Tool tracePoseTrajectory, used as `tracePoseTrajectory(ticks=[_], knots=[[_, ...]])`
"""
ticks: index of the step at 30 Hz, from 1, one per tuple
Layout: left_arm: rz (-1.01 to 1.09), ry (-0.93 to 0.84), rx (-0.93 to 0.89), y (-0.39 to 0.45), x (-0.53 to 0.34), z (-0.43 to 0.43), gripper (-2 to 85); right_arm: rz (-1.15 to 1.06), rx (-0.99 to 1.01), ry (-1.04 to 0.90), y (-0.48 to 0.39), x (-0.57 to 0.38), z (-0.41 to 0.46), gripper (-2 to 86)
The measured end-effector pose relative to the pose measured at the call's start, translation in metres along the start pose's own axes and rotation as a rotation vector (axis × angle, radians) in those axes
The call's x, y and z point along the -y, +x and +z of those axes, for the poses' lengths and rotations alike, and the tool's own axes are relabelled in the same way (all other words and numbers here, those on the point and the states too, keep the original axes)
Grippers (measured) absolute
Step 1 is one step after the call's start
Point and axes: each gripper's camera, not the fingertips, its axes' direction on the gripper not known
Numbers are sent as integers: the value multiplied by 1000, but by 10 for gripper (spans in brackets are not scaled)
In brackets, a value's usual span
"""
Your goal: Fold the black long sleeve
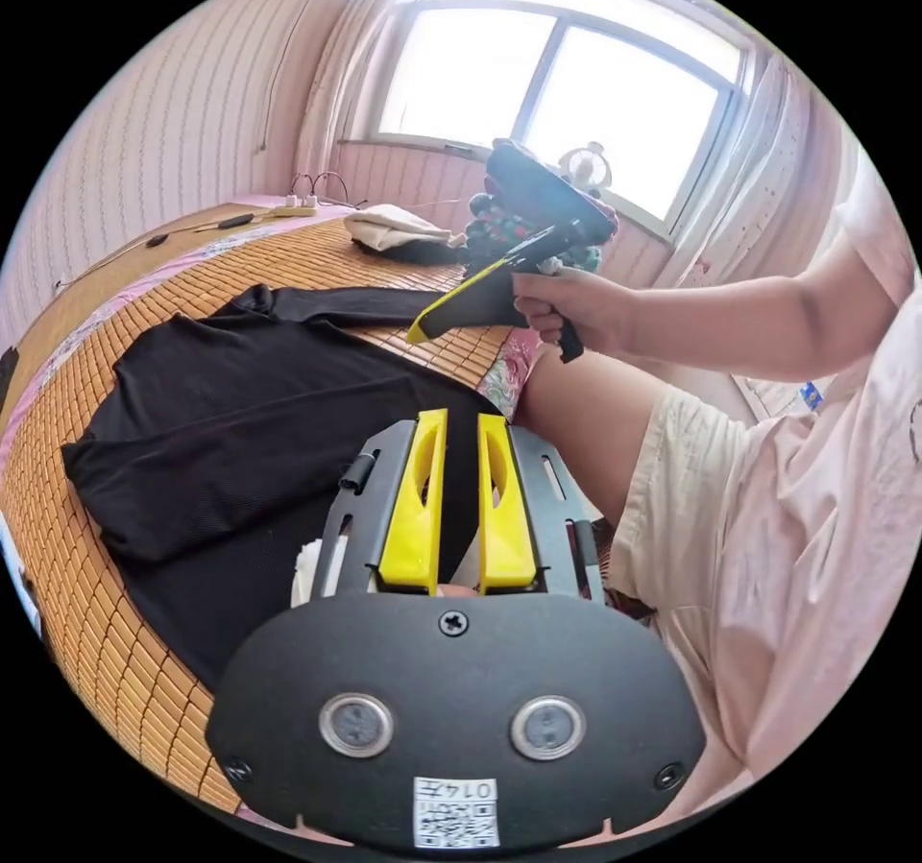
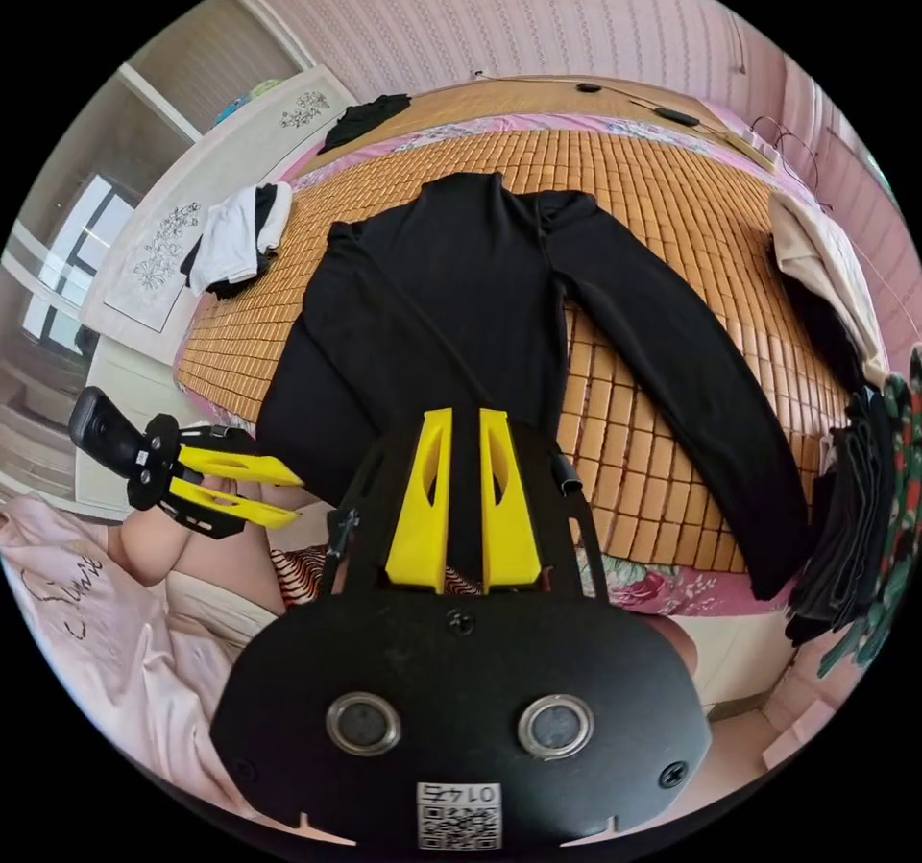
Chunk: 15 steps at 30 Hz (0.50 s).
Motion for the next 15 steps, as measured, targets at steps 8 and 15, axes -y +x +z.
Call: tracePoseTrajectory(ticks=[8, 15], knots=[[-114, -168, 145, 12, 45, 67, 79, -6, -89, 21, 8, 2, 11, 86], [-163, -302, 219, 4, 85, 122, 49, -3, -76, -72, 20, 30, 34, 26]])
